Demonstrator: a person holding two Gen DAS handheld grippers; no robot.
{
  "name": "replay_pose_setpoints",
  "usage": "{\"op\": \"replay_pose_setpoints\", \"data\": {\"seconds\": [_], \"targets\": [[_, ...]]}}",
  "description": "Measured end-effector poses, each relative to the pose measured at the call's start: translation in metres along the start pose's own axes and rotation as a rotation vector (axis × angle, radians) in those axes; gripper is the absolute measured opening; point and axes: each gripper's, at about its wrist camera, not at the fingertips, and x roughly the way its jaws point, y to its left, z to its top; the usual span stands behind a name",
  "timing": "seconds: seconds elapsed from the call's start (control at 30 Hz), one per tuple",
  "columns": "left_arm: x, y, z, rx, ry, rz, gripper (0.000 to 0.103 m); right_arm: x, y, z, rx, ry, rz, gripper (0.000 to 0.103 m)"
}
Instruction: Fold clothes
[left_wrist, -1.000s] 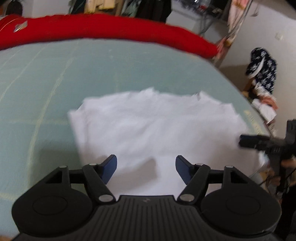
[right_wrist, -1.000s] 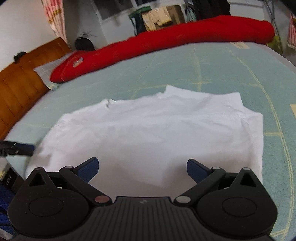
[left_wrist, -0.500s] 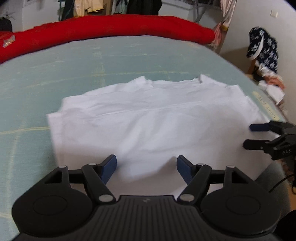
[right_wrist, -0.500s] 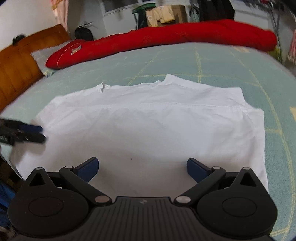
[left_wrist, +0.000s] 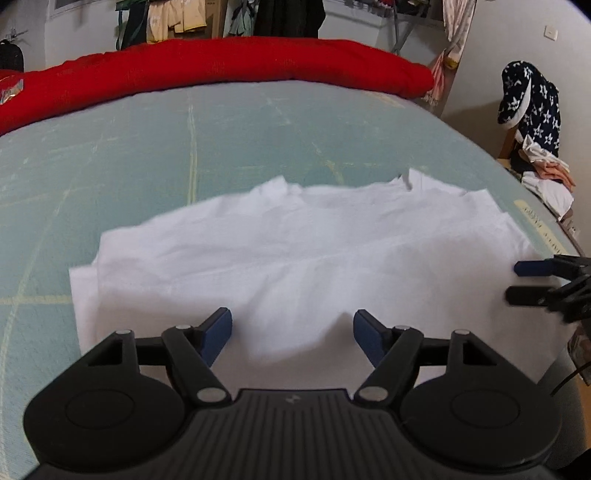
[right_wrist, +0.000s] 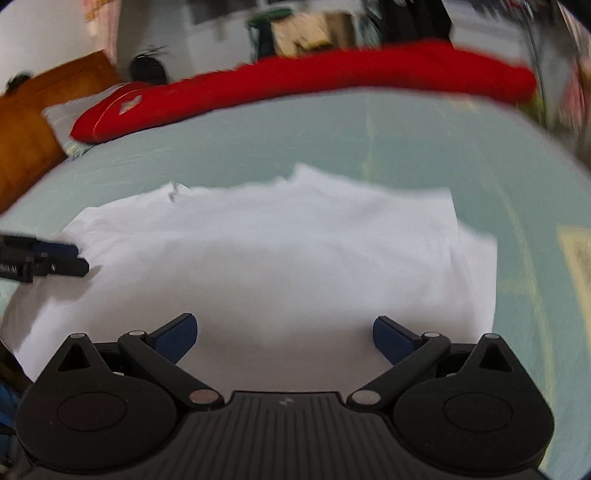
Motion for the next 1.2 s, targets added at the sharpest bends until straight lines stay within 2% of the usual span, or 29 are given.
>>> {"op": "replay_pose_setpoints", "data": {"seconds": [0.17, 0.3, 0.4, 0.57, 0.67, 0.77, 0.87, 1.0, 1.1, 1.2], "targets": [[-0.007, 0.000, 0.016, -0.029, -0.003, -0.031, 0.076, -0.005, -0.012, -0.005, 0.043, -0.021, 0.052, 0.103], [0.000, -0.021, 0.044, -0.009, -0.026, -0.111, 0.076, -0.003, -0.009, -0.006, 0.062, -0.030, 0.039, 0.103], [0.018, -0.042, 0.057, 0.023, -0.016, -0.156, 0.077, -0.002, -0.002, -0.008, 0.014, -0.029, 0.016, 0.103], [0.056, -0.062, 0.057, 0.055, 0.040, -0.133, 0.077, 0.000, 0.003, -0.009, -0.008, -0.030, -0.005, 0.103], [0.070, -0.059, 0.062, 0.051, 0.049, -0.092, 0.077, 0.000, 0.002, -0.010, -0.013, -0.036, 0.003, 0.103], [0.077, -0.050, 0.073, 0.002, 0.064, -0.061, 0.077, 0.001, -0.001, -0.010, -0.003, -0.040, 0.012, 0.103], [0.070, -0.046, 0.079, -0.030, 0.063, -0.073, 0.076, 0.002, 0.000, -0.010, -0.009, -0.040, 0.009, 0.103], [0.041, -0.042, 0.074, -0.063, 0.045, -0.094, 0.077, 0.003, 0.008, -0.012, -0.078, -0.032, -0.018, 0.103], [0.019, -0.040, 0.059, -0.069, 0.029, -0.094, 0.078, 0.003, 0.014, -0.011, -0.112, -0.019, -0.046, 0.103], [0.009, -0.029, 0.037, -0.091, 0.053, -0.066, 0.080, -0.004, 0.015, -0.007, -0.055, -0.008, -0.027, 0.103]]}}
